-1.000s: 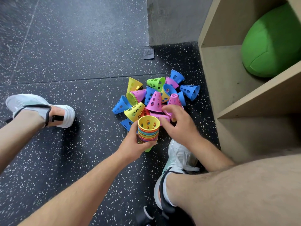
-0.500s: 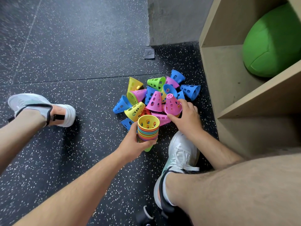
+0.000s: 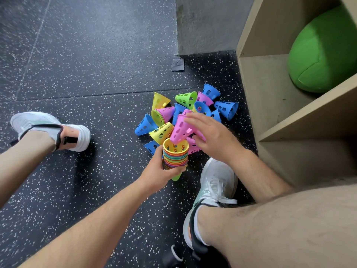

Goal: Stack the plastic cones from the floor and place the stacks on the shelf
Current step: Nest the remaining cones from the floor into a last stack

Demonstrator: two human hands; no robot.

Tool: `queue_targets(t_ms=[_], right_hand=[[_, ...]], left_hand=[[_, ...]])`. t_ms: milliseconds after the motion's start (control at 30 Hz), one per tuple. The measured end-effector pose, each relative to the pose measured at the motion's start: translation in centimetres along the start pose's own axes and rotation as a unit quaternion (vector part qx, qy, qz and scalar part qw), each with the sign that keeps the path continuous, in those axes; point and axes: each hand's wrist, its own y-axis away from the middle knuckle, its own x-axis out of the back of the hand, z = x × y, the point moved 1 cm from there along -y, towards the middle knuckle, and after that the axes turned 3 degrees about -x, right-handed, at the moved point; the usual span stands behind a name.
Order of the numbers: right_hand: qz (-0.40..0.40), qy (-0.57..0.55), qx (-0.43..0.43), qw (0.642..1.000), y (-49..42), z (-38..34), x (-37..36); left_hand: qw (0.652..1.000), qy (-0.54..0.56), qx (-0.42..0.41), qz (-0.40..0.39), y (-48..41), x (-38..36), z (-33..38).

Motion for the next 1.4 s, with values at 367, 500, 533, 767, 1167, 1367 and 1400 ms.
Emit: queue_targets(t_ms=[367, 500, 533, 767, 1167, 1367, 1400], right_hand=[[-0.017, -0.064, 0.051, 0.997, 0.9, -2.1, -0.9], [-0.013, -0.093, 0.043, 0.995, 0.9, -2.6, -0.9], [-0.005, -0.105, 0.045, 0.993, 0.9, -2.8, -0.9], [0.029, -0.058, -0.149, 0.987, 2.0, -0.3, -2.5], [-0.085, 0.132, -0.089, 0.984, 3.7, 1.2, -5.7], [-0.038, 0.067, -0.111, 0.991, 2.6, 1.7, -3.1], [-0.031, 0.037, -0.114, 0.992, 2.3, 1.6, -2.5]], left_hand=[[1.0, 0.01, 0.001, 0.02, -0.1, 0.6, -0.4], [1.0, -0.009, 0.001, 0.012, -0.3, 0.4, -0.7], [1.0, -0.012, 0.0, 0.009, -0.3, 0.4, -0.7], [0.999, -0.032, -0.004, 0.011, 0.1, 0.4, -0.4], [0.999, -0.033, -0.01, 0.017, 0.3, 0.3, -0.3], [1.0, -0.023, -0.004, 0.012, 0.2, 0.4, -0.7], [1.0, -0.022, -0.002, 0.012, 0.2, 0.4, -0.7]])
